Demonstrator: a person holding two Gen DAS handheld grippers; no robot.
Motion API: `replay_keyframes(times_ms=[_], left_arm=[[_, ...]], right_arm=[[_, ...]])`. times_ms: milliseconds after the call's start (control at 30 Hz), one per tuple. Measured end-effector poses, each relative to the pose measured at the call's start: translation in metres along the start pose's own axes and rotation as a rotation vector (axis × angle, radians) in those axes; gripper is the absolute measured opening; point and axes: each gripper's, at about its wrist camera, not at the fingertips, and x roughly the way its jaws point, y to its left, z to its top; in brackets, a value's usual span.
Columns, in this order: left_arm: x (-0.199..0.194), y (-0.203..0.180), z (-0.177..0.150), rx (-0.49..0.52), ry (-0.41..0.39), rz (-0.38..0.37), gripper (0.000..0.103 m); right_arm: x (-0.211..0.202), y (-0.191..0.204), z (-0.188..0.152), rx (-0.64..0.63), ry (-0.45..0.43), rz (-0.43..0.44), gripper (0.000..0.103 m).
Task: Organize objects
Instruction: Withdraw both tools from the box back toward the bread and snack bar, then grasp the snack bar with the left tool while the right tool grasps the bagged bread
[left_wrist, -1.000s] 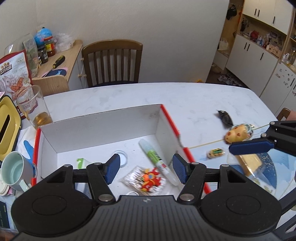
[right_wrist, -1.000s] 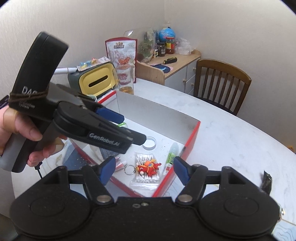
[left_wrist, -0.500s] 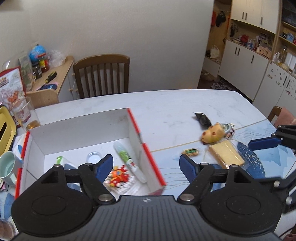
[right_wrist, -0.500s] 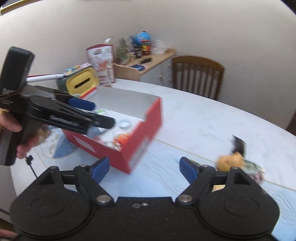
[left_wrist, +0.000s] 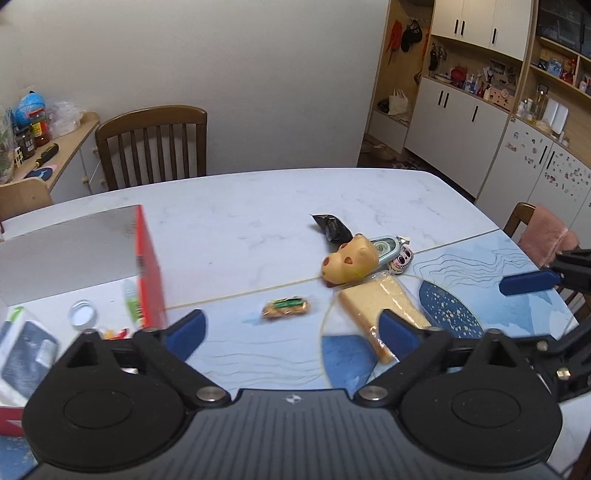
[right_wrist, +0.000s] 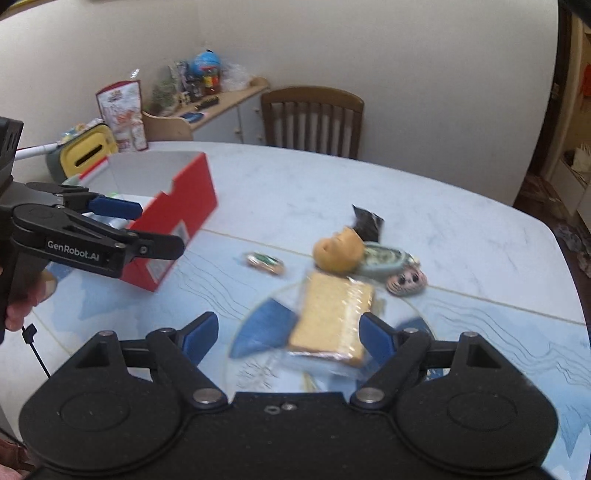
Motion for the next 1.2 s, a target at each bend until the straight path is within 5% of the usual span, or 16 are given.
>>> replay_keyframes(times_ms=[667, 1200], left_arm=[[0.126, -0.013, -0.005, -0.031, 0.059, 0.179, 0.103], [0.165, -0.007, -0.014, -0.051, 0.088, 0.246, 0.103]], right_arm=[[0.079, -0.032, -0.009, 0.029, 0.064, -0.04, 0.089], [0.134, -0.029, -0.005, 0.069, 0.122, -0.085, 0.09]])
